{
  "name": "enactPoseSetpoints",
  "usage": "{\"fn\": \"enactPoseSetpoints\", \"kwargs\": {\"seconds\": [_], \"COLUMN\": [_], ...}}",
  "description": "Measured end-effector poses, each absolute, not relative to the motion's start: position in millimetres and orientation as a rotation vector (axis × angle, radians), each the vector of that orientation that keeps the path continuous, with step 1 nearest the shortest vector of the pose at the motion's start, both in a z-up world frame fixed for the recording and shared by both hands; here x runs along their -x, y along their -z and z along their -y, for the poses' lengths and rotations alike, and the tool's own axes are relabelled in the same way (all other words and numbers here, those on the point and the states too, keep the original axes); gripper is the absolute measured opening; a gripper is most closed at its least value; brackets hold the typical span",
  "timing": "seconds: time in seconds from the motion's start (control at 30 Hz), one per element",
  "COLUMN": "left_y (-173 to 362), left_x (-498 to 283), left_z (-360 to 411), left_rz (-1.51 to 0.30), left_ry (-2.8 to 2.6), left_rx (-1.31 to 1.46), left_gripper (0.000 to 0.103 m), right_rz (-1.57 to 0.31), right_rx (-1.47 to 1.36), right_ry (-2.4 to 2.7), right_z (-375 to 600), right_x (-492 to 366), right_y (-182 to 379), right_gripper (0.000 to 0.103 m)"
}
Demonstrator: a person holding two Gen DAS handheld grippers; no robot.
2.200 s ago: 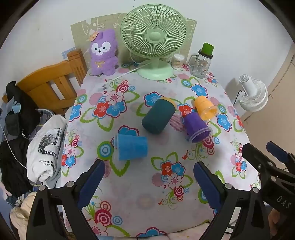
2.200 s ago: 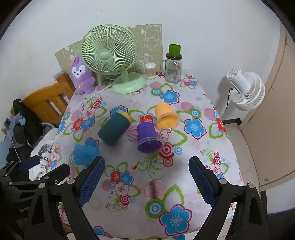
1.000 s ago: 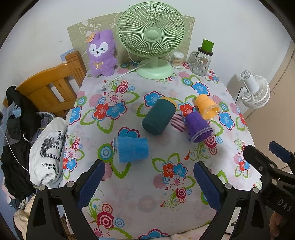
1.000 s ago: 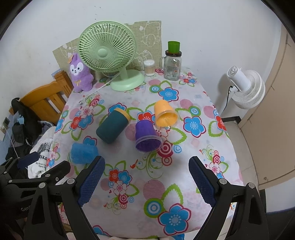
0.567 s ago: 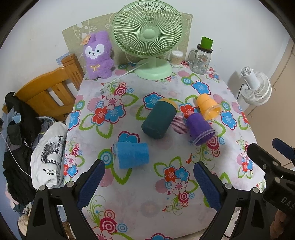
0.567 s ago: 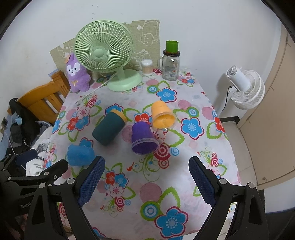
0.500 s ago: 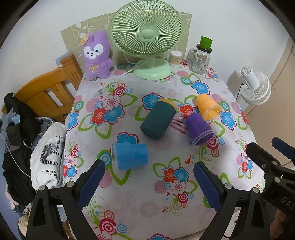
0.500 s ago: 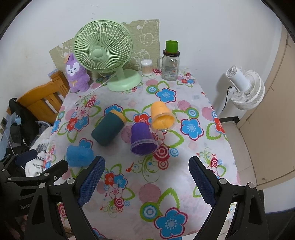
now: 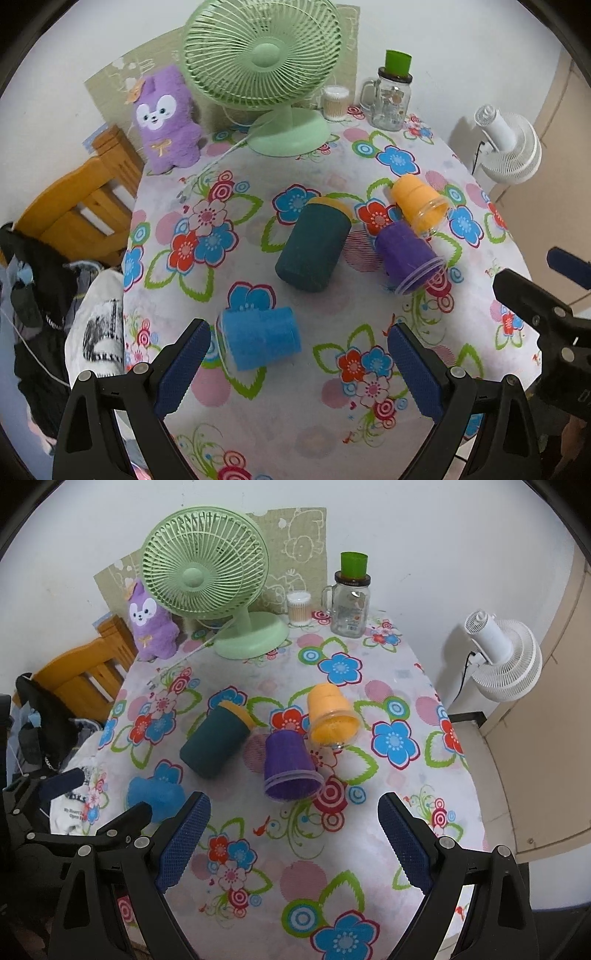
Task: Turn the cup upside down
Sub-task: 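Move the left gripper to the lying dark teal cup and grasp it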
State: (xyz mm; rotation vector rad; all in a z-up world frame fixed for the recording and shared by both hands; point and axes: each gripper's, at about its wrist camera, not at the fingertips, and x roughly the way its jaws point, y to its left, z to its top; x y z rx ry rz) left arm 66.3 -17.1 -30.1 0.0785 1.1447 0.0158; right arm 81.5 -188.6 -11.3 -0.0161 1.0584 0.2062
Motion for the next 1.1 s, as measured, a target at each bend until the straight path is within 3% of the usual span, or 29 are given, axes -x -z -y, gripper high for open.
{"fn": "enactPoseSetpoints", "kwargs": {"seconds": [1.1], "left_y": [139], "left_x": [-180], "left_z": [21], "left_rz": [-1.325], "left_ry": [0.149], "left_rx": [-0.21], "left_gripper": [0.098], "right_rz": [-1.233], "right_rx": [0.029], "right_ry": [-0.149], "right_z": [155], "right_x": [-181], "right_y": [104], "right_gripper": [0.094]}}
